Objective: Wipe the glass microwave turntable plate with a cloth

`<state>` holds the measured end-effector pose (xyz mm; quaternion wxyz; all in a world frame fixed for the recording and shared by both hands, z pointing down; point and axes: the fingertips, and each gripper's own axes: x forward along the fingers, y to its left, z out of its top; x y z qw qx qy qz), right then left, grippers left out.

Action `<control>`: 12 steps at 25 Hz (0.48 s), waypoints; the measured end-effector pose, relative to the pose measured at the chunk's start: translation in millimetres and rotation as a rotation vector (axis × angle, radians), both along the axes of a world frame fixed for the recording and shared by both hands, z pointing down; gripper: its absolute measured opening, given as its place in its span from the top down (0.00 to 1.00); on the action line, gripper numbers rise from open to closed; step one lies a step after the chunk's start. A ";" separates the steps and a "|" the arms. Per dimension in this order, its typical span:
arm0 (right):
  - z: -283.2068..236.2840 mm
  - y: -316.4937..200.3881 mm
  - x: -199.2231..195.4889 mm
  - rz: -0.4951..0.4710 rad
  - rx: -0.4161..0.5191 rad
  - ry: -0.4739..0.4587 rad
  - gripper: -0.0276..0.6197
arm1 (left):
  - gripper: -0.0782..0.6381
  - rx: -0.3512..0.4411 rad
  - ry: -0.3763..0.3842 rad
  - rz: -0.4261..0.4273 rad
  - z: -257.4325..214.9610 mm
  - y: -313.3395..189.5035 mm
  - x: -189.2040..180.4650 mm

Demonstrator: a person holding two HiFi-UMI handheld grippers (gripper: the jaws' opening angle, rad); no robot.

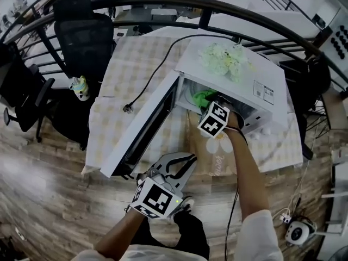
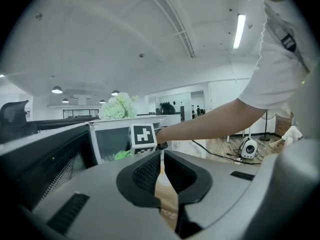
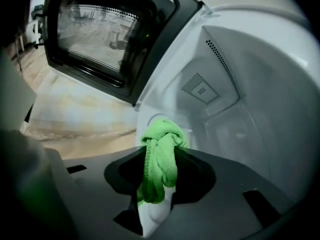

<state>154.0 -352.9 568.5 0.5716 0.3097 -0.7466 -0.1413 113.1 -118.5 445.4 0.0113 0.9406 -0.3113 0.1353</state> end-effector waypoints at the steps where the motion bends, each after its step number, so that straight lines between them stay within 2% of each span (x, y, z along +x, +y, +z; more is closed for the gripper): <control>1: -2.6 7.9 5.9 0.008 -0.017 -0.002 0.74 | 0.84 -0.003 0.002 -0.005 -7.5 -1.3 -0.9; 4: -14.4 30.1 27.8 0.054 -0.054 -0.014 0.74 | 0.84 -0.004 0.008 -0.032 -30.7 -7.6 -6.4; 7: -36.8 48.2 51.3 0.134 -0.057 -0.076 0.74 | 0.84 0.012 -0.006 -0.060 -55.2 -17.7 -12.2; 12: -110.5 81.6 69.9 0.289 0.010 -0.296 0.74 | 0.84 0.028 0.008 -0.104 -93.3 -34.1 -21.4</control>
